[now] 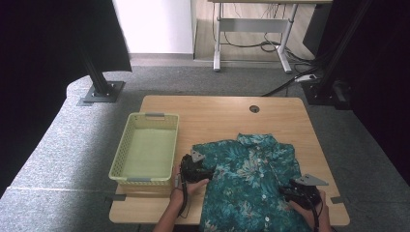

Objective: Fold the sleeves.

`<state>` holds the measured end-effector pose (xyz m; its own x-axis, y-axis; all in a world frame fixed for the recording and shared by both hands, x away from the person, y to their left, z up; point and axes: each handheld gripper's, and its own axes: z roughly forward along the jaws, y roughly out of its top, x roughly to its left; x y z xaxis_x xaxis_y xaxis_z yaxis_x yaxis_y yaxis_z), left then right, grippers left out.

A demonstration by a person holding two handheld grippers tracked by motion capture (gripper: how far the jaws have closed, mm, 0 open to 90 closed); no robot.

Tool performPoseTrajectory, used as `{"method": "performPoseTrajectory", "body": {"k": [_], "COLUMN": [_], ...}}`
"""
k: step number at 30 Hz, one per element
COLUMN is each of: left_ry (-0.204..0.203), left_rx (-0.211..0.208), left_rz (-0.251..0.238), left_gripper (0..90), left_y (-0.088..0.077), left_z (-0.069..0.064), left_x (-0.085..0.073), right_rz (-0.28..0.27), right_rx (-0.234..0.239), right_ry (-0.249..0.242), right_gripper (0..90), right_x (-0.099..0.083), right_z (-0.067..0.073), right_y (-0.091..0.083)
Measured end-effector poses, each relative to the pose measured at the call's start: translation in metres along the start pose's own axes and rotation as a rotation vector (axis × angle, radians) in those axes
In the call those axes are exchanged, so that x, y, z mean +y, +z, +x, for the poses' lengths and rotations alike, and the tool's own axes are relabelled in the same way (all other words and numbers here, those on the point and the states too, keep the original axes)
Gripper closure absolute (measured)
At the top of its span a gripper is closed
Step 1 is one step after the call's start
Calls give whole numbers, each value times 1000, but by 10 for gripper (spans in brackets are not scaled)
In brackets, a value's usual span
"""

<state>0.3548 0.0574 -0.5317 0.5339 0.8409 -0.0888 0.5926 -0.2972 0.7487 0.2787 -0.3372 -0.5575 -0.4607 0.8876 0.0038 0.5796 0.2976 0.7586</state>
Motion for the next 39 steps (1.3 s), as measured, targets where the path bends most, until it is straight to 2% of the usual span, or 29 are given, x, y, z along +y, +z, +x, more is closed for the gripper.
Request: {"method": "performPoseTrajectory", "body": {"k": [12,14,18,27,30,34,39], "left_ry": [-15,-18,-21,-34,-54,-60,-69], "left_rx": [28,49,49,47,59,68,74], "left_rz": [22,16,-6,25,42,57,48], "left_gripper": [283,271,260,260,265,270,280], "left_y": [10,12,14,24,32,37,41], "left_z": [9,8,8,15,19,21,20], "left_x": [9,11,15,19,19,19,19], "right_rz": [-3,-3,-4,-3,-4,-5,-6], "right_rx": [-7,-10,-18,-22,-24,-24,-26], "right_ry": [6,8,15,22,23,24,24], "right_gripper": [406,406,406,405,405,405,405], "right_x": [-3,-5,-7,-9,-10,-10,-10], "right_z": [-6,-8,-13,-17,-17,-17,-16], "right_y": [-3,-5,-8,-10,-10,-10,-10]}}
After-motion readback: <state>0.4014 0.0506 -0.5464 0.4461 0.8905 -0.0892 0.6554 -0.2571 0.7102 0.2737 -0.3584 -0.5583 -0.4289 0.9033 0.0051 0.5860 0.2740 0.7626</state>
